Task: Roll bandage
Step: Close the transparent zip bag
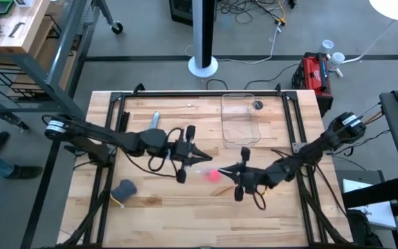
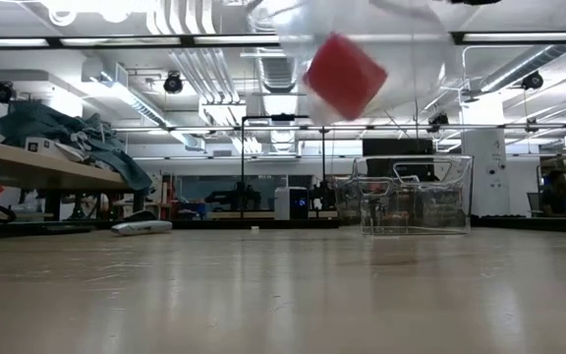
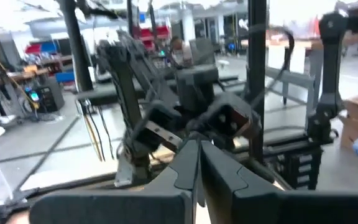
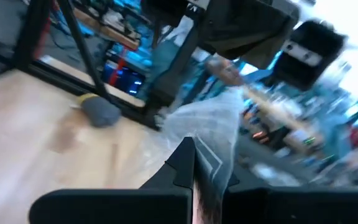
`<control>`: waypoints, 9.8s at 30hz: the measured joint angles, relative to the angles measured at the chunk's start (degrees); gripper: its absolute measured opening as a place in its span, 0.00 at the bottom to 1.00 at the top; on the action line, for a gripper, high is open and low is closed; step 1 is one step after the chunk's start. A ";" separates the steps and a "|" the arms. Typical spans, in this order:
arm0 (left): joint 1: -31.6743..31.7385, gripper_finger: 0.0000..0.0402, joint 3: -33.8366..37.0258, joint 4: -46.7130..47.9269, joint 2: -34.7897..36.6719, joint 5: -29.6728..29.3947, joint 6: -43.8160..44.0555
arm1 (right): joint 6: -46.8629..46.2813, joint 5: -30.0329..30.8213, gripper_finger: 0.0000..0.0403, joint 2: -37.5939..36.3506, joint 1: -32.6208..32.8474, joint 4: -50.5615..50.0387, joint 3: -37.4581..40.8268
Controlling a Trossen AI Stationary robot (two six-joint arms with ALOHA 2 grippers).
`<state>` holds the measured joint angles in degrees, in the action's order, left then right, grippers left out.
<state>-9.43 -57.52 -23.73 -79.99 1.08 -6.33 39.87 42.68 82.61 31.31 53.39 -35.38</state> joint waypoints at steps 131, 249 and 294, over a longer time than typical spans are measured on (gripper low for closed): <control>-4.41 0.25 -3.74 3.17 -9.65 -7.82 -20.57 | 46.23 22.97 0.00 13.70 -0.02 -3.54 -15.76; -3.93 0.11 -4.09 7.68 -5.44 -11.29 -12.19 | 24.35 25.05 0.00 6.59 -1.31 -6.22 -17.33; -13.69 0.26 -4.15 19.40 -3.16 -33.53 12.90 | -27.17 -44.71 0.00 -6.35 -21.53 -31.10 -12.33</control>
<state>-23.11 -61.67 -4.33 -83.15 -32.45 6.57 12.70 -2.03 76.26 9.78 22.28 -47.71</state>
